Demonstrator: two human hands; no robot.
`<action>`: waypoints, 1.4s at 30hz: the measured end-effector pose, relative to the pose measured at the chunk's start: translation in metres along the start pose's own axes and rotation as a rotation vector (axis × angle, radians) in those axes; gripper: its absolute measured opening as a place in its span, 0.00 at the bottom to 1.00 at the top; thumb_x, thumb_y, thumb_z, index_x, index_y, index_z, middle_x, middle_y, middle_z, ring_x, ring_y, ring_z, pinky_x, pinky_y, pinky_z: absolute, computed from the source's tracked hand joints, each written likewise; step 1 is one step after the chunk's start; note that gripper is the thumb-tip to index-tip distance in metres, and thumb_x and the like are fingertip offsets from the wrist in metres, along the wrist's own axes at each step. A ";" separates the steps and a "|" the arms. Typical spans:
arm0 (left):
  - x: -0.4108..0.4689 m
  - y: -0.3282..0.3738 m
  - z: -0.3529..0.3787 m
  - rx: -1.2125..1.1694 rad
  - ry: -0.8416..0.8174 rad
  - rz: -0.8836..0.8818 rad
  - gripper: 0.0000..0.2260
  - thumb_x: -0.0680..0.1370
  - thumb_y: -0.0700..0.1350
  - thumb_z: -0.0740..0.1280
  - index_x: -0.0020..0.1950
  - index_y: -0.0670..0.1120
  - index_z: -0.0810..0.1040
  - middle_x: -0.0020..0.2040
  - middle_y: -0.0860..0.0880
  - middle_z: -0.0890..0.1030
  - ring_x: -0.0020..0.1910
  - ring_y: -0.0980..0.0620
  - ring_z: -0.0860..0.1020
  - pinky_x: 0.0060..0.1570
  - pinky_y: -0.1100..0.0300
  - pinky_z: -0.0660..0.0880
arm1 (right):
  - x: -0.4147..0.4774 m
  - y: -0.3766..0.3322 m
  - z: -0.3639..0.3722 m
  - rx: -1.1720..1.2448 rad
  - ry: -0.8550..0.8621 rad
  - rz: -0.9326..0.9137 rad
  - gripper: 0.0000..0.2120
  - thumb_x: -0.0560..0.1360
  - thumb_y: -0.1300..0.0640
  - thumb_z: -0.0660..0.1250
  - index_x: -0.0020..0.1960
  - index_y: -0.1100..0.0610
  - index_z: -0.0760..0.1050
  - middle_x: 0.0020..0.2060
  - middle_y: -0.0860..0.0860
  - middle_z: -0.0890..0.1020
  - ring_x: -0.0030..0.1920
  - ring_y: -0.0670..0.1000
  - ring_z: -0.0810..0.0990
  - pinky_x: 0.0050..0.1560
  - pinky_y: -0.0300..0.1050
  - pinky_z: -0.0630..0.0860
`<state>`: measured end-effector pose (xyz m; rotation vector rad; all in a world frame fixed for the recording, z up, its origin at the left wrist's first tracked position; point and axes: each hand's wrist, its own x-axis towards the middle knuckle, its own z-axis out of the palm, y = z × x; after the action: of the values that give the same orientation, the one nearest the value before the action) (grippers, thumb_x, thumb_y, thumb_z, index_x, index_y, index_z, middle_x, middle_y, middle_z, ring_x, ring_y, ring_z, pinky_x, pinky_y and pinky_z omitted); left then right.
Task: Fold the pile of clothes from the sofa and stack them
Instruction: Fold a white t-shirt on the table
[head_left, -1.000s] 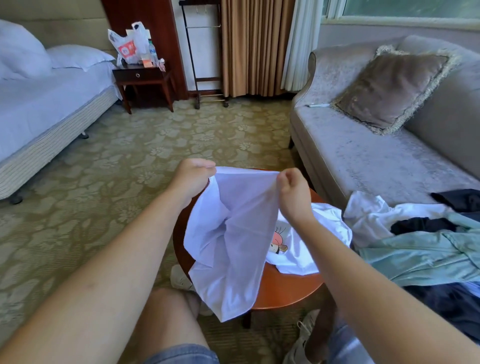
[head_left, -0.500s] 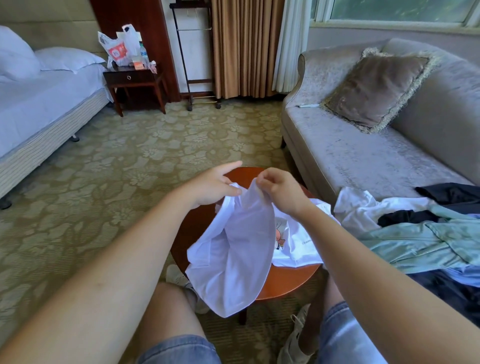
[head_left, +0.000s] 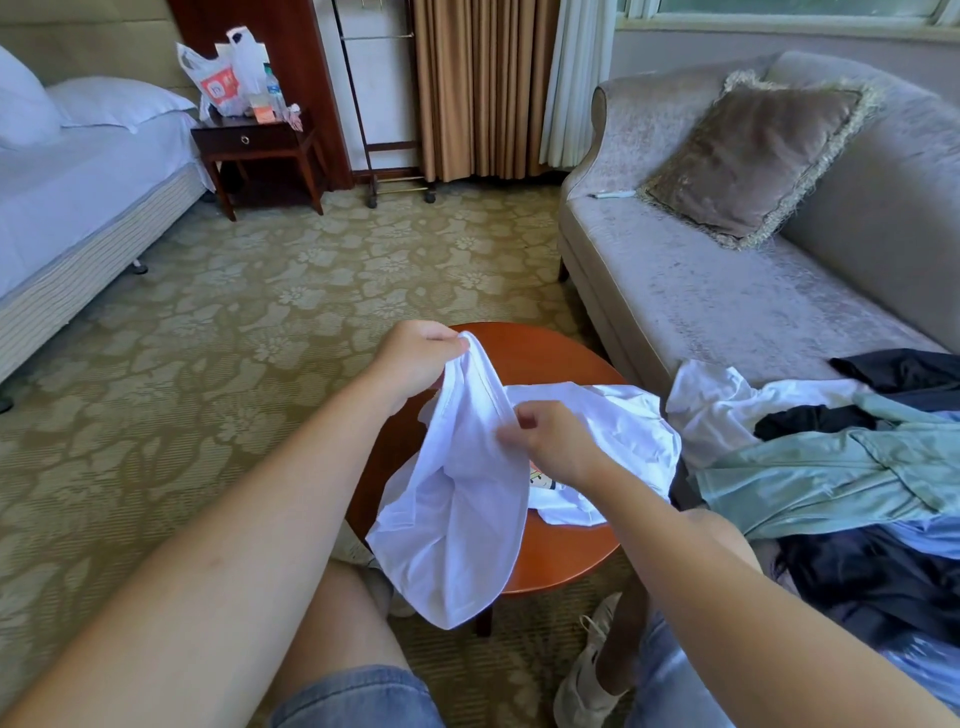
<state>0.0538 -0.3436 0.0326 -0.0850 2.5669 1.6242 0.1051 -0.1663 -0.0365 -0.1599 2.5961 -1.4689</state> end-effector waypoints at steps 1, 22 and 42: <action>0.001 -0.001 -0.001 -0.007 0.030 0.003 0.04 0.77 0.44 0.69 0.43 0.49 0.81 0.44 0.46 0.82 0.47 0.46 0.80 0.54 0.47 0.78 | -0.002 0.005 0.000 -0.010 0.000 -0.004 0.16 0.75 0.59 0.67 0.33 0.64 0.65 0.31 0.55 0.64 0.34 0.50 0.61 0.35 0.45 0.56; -0.012 -0.016 -0.004 -0.010 -0.215 0.048 0.14 0.75 0.36 0.70 0.55 0.53 0.76 0.48 0.48 0.83 0.49 0.50 0.80 0.51 0.55 0.74 | 0.017 -0.042 -0.004 0.216 0.115 -0.072 0.04 0.77 0.62 0.67 0.46 0.60 0.80 0.37 0.56 0.80 0.35 0.50 0.76 0.41 0.48 0.75; -0.012 -0.117 0.003 0.451 -0.081 -0.089 0.13 0.75 0.38 0.64 0.35 0.46 0.63 0.32 0.49 0.64 0.30 0.50 0.61 0.31 0.58 0.55 | 0.052 -0.034 -0.042 0.445 0.400 0.056 0.10 0.77 0.65 0.65 0.37 0.60 0.77 0.31 0.56 0.79 0.35 0.53 0.79 0.41 0.47 0.81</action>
<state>0.0774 -0.3913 -0.0728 -0.0926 2.7469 0.9662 0.0463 -0.1573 0.0102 0.2844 2.4268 -2.1965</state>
